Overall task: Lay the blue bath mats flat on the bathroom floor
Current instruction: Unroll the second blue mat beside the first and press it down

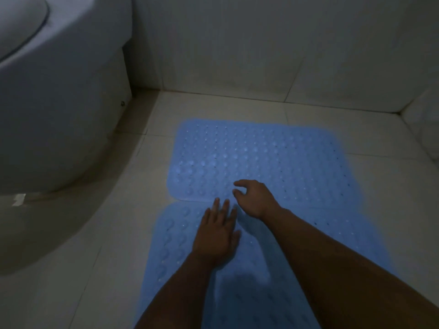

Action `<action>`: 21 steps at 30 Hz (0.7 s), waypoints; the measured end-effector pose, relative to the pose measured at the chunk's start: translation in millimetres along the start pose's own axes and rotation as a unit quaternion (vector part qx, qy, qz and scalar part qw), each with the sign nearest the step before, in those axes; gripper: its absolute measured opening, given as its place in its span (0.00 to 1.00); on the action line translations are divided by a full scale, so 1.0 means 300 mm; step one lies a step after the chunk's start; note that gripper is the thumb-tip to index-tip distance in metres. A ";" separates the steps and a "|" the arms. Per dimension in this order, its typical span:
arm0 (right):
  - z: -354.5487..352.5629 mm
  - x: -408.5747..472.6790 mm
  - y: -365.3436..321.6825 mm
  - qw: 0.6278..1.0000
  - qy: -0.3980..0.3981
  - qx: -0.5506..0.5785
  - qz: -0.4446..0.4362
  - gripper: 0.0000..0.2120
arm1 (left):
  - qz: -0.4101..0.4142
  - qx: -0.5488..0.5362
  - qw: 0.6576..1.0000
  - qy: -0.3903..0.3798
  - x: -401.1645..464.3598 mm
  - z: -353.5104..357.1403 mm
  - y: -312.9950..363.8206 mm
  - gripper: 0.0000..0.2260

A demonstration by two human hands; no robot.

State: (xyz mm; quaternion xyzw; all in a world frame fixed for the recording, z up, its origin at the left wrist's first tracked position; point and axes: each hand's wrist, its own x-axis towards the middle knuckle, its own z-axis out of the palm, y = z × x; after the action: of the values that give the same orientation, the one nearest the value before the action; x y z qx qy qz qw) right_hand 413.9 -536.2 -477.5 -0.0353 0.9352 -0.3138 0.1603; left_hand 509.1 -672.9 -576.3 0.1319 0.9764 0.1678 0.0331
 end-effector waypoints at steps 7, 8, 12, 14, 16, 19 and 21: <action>0.006 -0.048 0.222 0.993 0.102 -0.024 -0.054 0.16 | -0.010 0.084 0.996 -0.020 -0.020 0.079 0.060 0.41; 0.012 -0.055 0.249 0.990 0.118 -0.026 -0.067 0.16 | -0.010 0.085 0.996 -0.021 -0.018 0.077 0.062 0.40; 0.054 -0.095 0.359 0.972 0.195 -0.023 -0.129 0.12 | -0.001 0.090 0.996 -0.022 -0.014 0.091 0.054 0.35; 0.061 -0.121 0.410 0.971 0.198 -0.045 -0.127 0.11 | 0.002 0.083 0.996 -0.027 -0.009 0.097 0.055 0.33; 0.046 -0.137 0.428 0.974 0.183 -0.069 -0.113 0.11 | -0.012 0.064 0.997 -0.032 -0.004 0.093 0.053 0.32; -0.017 -0.142 0.387 0.985 0.102 -0.114 -0.083 0.15 | -0.051 0.040 0.993 -0.097 0.035 0.022 0.078 0.33; -0.051 -0.141 0.334 0.989 0.029 -0.138 -0.046 0.20 | -0.086 0.041 0.984 -0.153 0.103 -0.083 0.114 0.32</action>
State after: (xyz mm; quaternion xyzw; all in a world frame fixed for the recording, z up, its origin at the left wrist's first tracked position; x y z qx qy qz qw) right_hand 452.4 -440.0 -514.2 -0.0912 0.9711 -0.1901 0.1115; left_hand 485.1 -641.4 -542.1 0.0726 0.9736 0.1015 0.1913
